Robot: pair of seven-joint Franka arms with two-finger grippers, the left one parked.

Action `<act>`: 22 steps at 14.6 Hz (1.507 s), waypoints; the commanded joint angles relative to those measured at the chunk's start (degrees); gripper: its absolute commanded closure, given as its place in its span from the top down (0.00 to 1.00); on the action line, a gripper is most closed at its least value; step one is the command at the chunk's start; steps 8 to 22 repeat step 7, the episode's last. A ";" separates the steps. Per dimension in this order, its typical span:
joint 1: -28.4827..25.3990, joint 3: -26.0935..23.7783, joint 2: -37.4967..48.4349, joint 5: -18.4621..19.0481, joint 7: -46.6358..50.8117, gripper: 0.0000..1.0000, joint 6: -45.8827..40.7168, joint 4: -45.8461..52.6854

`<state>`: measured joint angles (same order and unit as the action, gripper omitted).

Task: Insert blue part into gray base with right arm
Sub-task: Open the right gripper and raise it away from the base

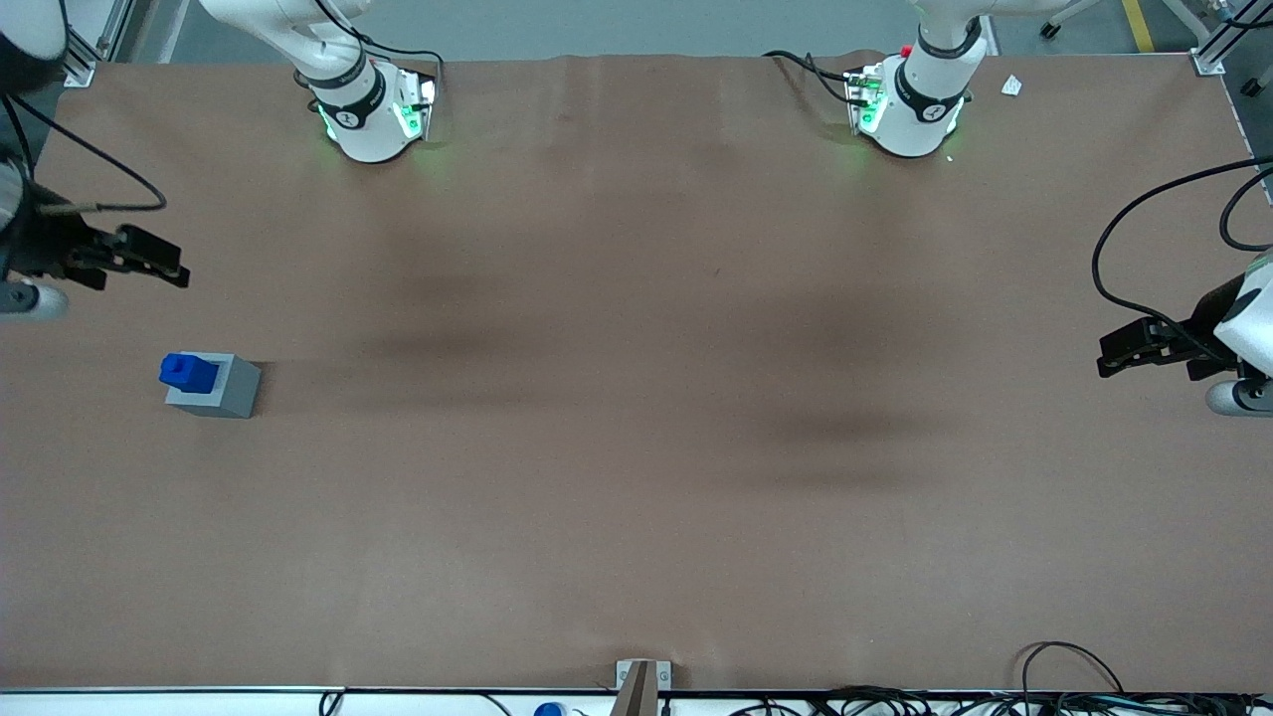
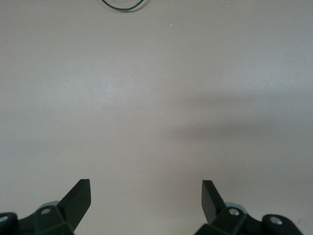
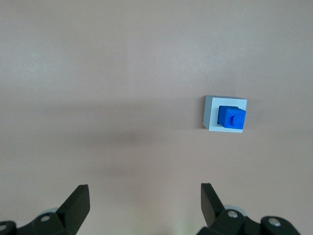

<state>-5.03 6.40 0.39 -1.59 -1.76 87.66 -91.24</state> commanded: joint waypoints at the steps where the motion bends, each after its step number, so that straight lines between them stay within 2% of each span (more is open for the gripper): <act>1: -0.51 0.45 3.56 -0.16 0.00 1.00 0.75 -2.71; 22: -0.24 0.54 3.21 0.63 0.18 1.00 1.02 -1.75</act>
